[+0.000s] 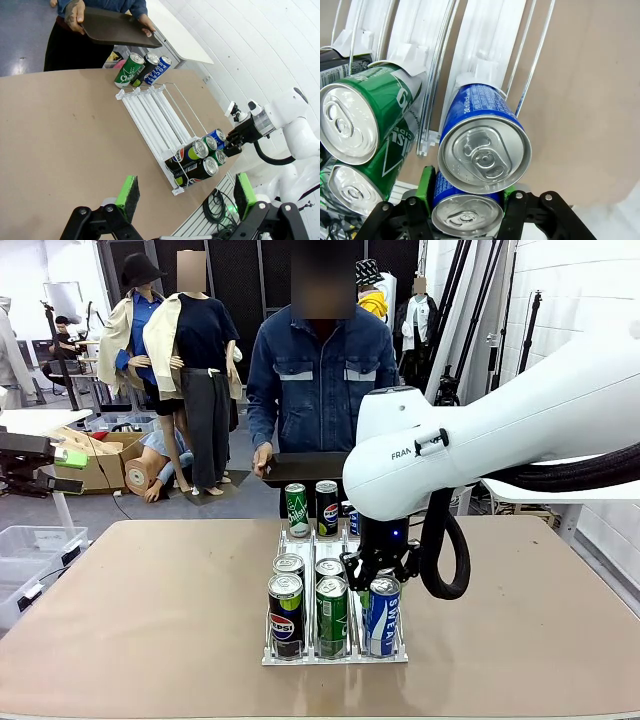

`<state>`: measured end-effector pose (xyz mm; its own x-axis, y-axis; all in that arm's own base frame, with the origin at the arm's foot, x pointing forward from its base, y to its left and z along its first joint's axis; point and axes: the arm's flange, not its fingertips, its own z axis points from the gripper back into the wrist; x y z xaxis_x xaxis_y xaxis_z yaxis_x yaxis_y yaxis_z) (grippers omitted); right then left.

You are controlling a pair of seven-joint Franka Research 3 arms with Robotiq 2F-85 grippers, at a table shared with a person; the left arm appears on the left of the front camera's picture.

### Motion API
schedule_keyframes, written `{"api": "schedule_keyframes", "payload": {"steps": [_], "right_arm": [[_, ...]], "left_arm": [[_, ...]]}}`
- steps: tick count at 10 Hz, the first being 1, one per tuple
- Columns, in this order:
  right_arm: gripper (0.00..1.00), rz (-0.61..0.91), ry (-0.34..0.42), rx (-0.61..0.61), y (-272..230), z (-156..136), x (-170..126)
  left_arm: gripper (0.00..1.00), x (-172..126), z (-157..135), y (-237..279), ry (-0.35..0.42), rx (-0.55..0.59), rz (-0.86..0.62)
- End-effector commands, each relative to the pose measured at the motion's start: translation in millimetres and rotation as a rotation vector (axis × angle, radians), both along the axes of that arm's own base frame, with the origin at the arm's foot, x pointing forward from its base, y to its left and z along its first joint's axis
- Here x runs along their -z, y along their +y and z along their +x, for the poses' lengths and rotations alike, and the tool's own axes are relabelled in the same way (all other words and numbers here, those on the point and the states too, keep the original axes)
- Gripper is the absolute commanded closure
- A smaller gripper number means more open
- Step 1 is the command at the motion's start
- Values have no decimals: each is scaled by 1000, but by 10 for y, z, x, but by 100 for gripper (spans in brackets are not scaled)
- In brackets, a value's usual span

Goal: Retrieve and hand over the desired beverage to the person.
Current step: Pick up a can of the same type that the person held from the Automatic Can Dispenser.

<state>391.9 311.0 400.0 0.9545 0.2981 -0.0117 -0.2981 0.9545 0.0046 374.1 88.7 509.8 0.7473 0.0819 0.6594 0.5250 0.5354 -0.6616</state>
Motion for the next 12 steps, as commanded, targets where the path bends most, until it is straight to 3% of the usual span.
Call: {"api": "schedule_keyframes", "payload": {"steps": [1, 5, 10, 12], "right_arm": [[64, 3, -5, 3, -9, -14, 2], [64, 17, 5, -13, -26, 17, -89], [64, -2, -1, -22, -104, -52, -655], [64, 15, -27, -49, -226, -135, -1019]], "left_arm": [[0, 6, -8, 16, -6, 5, -8], [0, 6, -8, 16, -6, 5, -8], [0, 6, -8, 16, -6, 5, -8], [0, 6, -8, 16, -6, 5, -8]]}}
